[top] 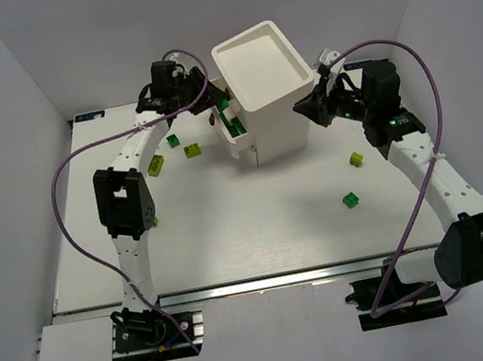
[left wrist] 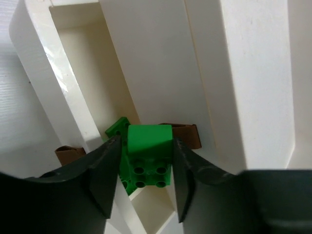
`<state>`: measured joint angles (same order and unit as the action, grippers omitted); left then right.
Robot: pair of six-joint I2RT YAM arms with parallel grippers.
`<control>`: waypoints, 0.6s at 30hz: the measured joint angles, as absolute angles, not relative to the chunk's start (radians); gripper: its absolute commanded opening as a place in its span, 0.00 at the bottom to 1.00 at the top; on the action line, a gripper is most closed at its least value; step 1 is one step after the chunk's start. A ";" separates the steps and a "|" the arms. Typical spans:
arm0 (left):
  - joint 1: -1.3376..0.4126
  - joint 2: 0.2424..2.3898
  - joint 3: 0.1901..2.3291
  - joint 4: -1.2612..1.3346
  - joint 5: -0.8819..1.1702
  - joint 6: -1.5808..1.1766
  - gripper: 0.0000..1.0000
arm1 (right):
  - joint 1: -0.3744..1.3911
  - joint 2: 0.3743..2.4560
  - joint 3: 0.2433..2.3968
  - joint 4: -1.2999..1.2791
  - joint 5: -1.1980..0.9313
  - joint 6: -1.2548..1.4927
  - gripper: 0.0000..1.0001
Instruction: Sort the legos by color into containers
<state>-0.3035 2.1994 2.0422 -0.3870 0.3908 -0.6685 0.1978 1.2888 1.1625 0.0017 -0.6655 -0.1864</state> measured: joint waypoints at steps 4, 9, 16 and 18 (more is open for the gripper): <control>-0.303 2.200 2.042 -0.398 0.379 -0.668 0.78 | 0.196 1.289 1.162 0.002 -0.670 -0.186 0.17; -0.303 2.200 2.043 -0.410 0.359 -0.668 0.79 | 0.196 1.289 1.162 0.002 -0.681 -0.185 0.17; -0.303 2.199 2.043 -0.412 0.348 -0.667 0.75 | 0.194 1.289 1.162 0.002 -0.696 -0.184 0.18; -0.303 2.199 2.043 -0.413 0.346 -0.667 0.61 | 0.194 1.289 1.162 0.002 -0.709 -0.187 0.19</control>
